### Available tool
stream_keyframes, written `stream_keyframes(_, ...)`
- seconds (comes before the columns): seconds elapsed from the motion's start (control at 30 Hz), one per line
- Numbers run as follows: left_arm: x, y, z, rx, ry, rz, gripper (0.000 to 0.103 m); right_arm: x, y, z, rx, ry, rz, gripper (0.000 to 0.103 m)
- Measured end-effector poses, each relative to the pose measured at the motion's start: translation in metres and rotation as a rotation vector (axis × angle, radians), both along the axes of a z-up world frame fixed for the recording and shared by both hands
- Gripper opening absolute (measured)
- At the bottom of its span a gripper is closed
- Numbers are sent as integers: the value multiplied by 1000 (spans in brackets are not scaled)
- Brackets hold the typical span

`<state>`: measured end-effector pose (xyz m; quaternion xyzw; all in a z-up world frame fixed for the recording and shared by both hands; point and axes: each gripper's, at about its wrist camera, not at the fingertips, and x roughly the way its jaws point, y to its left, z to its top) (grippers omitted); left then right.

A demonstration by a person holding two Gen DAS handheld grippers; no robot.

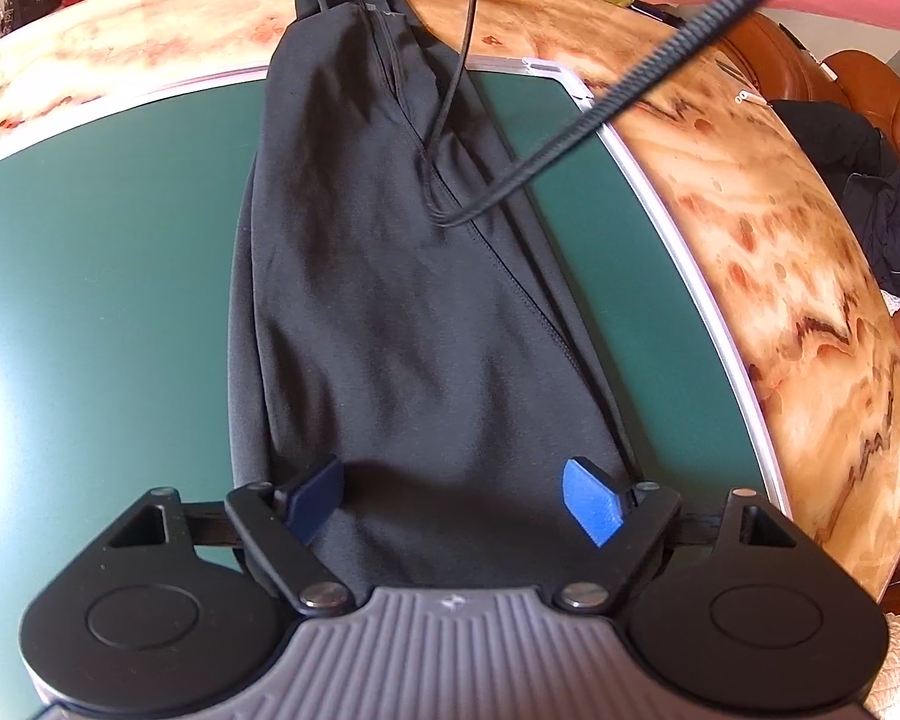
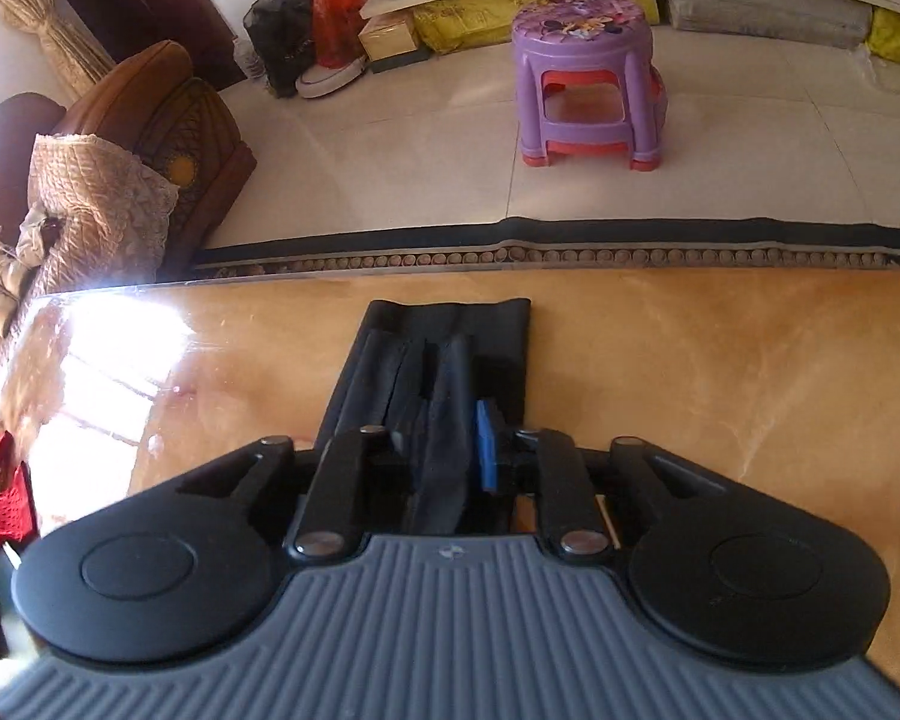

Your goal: Fold clothes

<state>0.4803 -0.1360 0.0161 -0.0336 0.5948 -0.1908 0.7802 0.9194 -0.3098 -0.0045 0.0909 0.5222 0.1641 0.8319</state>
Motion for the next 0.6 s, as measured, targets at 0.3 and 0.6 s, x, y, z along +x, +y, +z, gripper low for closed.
stream_keyframes(0.3, 4, -4, -1, 0, 10, -7, 89, -2, 17, -7, -66, -20, -24, 30)
stream_keyframes(0.6, 4, -5, -2, -3, 8, -12, 91, -9, 38, 14, -93, -107, 29, 2)
